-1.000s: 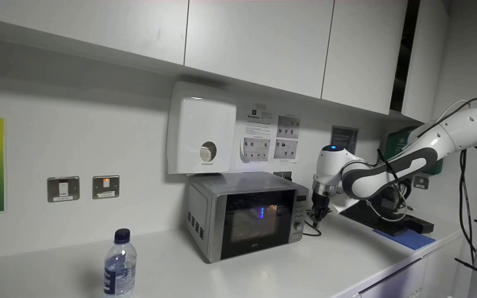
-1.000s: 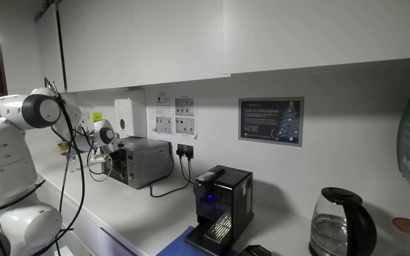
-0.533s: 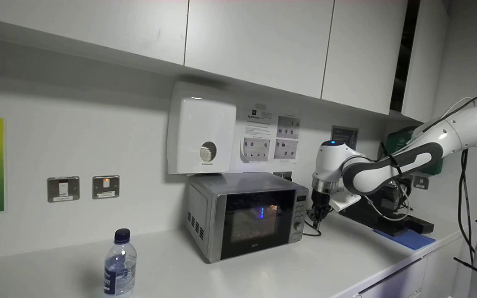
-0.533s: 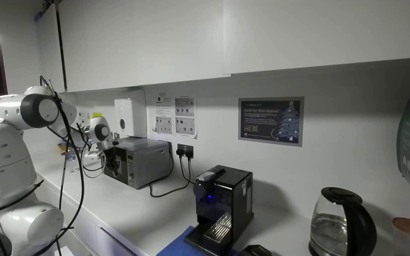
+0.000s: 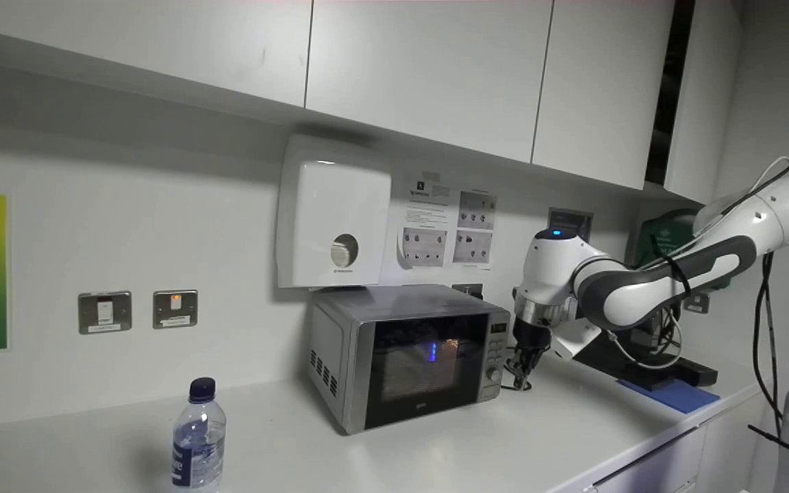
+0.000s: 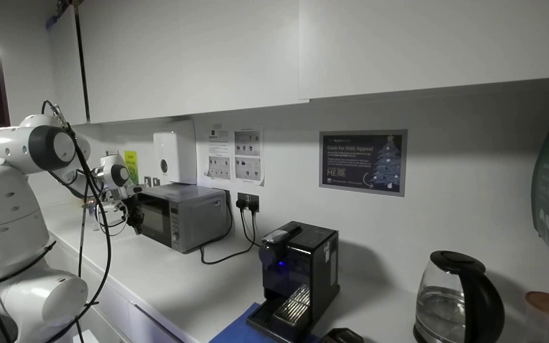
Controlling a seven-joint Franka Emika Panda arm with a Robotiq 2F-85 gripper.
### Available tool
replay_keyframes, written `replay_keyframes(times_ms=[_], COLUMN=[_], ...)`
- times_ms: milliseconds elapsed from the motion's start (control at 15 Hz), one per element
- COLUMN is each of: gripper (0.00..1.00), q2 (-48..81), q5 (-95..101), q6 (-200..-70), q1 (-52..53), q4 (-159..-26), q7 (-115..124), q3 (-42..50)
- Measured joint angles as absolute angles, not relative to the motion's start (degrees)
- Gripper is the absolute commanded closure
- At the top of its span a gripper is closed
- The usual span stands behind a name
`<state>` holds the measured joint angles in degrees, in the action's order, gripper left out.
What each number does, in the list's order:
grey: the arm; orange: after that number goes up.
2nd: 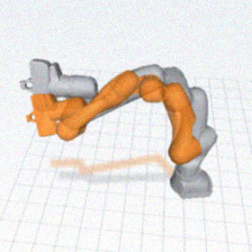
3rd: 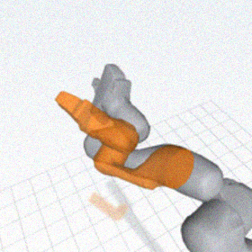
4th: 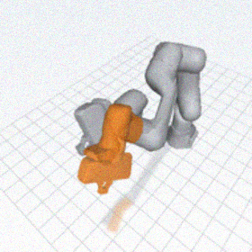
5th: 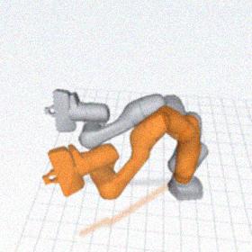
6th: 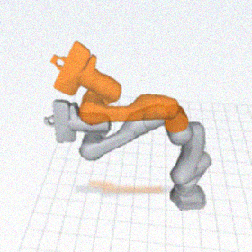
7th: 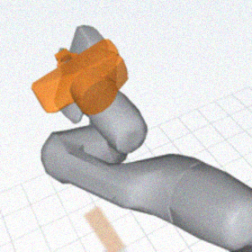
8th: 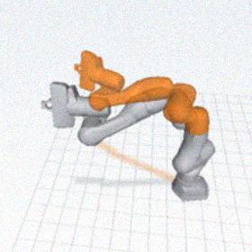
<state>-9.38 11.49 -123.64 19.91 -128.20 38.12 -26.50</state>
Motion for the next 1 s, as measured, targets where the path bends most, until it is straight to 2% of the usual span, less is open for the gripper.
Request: replay_keyframes(times_ms=[1000], gripper=[1.0], q2=[-18.03], q5=[19.37], q6=[-120.92], q1=[22.86], q4=[-126.49], q7=[45.69], q3=[-36.69])
